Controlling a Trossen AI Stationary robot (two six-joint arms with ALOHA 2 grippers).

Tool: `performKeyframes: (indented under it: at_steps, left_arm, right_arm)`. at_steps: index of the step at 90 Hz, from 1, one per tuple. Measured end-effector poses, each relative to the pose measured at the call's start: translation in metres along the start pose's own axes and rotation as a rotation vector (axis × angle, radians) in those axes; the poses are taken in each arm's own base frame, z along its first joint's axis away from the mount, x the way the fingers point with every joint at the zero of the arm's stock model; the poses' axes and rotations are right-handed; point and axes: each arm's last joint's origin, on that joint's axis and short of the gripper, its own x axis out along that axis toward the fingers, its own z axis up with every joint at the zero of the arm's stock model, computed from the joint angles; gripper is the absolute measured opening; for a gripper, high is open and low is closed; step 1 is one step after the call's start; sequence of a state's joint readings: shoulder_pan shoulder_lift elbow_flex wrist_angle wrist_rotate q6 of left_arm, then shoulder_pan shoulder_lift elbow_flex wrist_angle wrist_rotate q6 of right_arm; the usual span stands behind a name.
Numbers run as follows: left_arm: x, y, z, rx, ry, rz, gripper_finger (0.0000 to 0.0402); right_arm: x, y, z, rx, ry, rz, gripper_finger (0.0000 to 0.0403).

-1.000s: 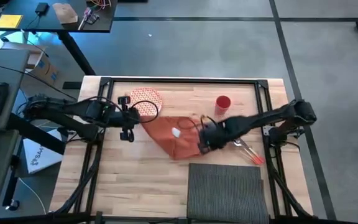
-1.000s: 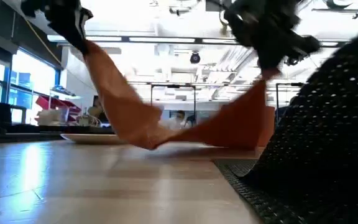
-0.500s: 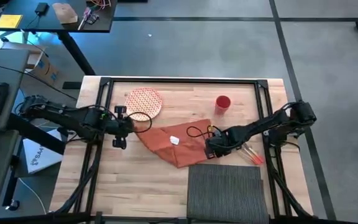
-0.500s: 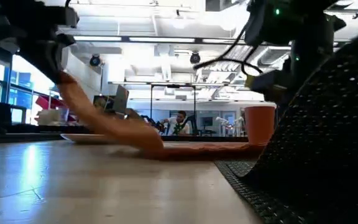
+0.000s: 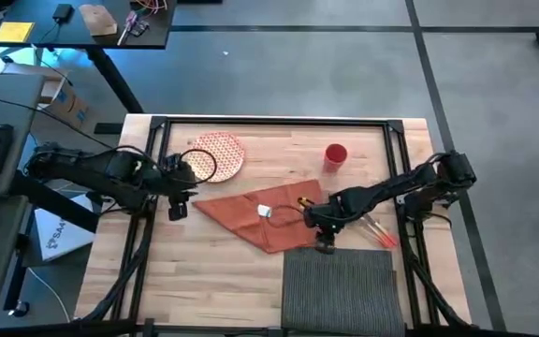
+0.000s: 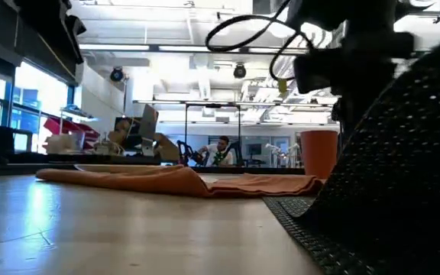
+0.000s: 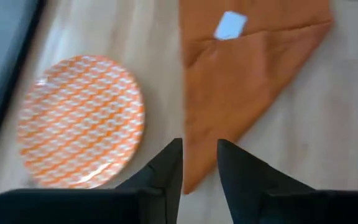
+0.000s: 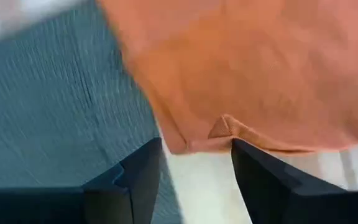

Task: Set table place
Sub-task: Fold the orange table napkin

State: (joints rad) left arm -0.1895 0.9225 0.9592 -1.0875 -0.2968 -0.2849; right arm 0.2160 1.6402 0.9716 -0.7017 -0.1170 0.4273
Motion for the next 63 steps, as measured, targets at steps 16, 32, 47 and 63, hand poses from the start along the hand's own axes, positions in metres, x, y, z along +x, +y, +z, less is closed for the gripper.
performKeyframes:
  at_steps: [16,32,47,63]
  left_arm:
    - [0.005,-0.008,0.004,-0.063,0.019,-0.079,0.0070]
    - [0.015,-0.018,0.013,-0.072,-0.021,-0.117,0.0061]
    - [0.063,-0.020,0.022,-0.242,-0.052,-0.131,0.0044]
    - [0.122,-0.014,0.042,-0.266,-0.125,-0.174,0.0034]
  right_arm:
    - [-0.003,-0.004,-0.013,-0.111,0.159,-0.003,0.0147]
    - [-0.011,-0.002,-0.010,-0.043,0.193,0.021,0.0144]
    - [-0.009,-0.010,0.011,0.174,-0.002,0.033,0.0143]
    - [-0.011,-0.020,0.029,0.341,-0.182,0.035,0.0143]
